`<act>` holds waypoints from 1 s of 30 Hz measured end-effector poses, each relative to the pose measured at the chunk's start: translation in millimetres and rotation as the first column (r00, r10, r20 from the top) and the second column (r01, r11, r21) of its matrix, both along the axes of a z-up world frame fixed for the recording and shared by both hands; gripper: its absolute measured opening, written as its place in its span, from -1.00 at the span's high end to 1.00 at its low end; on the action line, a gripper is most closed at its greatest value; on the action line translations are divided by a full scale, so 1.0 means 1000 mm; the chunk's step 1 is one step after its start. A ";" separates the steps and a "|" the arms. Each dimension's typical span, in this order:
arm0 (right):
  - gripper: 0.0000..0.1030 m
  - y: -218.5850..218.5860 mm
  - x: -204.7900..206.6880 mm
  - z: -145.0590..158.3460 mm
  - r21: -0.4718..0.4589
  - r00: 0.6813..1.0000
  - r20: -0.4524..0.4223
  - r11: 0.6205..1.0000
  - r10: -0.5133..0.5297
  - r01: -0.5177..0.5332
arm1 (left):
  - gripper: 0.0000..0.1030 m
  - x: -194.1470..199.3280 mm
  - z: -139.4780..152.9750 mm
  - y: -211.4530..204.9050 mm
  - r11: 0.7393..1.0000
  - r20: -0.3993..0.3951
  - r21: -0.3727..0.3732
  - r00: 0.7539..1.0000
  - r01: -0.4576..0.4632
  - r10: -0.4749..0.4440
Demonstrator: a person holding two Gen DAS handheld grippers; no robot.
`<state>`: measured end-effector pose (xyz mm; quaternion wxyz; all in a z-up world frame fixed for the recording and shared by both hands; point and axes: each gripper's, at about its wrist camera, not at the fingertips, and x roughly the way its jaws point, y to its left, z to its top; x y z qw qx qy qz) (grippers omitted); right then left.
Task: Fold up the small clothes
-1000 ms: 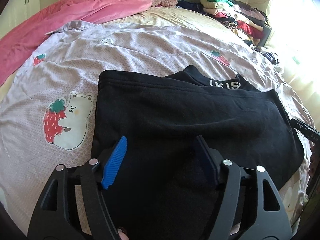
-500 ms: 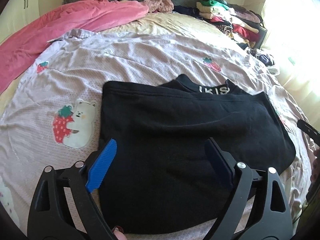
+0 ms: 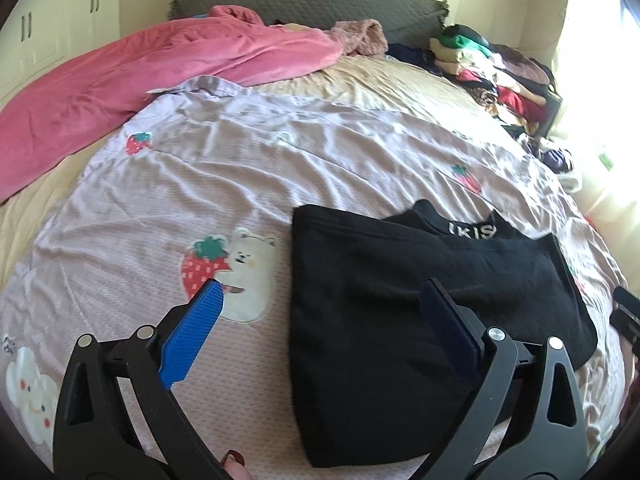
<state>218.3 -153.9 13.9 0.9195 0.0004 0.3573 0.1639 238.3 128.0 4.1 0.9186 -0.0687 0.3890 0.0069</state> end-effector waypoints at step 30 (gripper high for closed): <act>-0.48 0.190 -0.018 -0.064 -0.180 0.922 -0.078 0.904 0.379 -0.387 | -0.79 0.012 -0.018 0.068 0.989 -0.046 -0.087 0.992 -0.124 0.120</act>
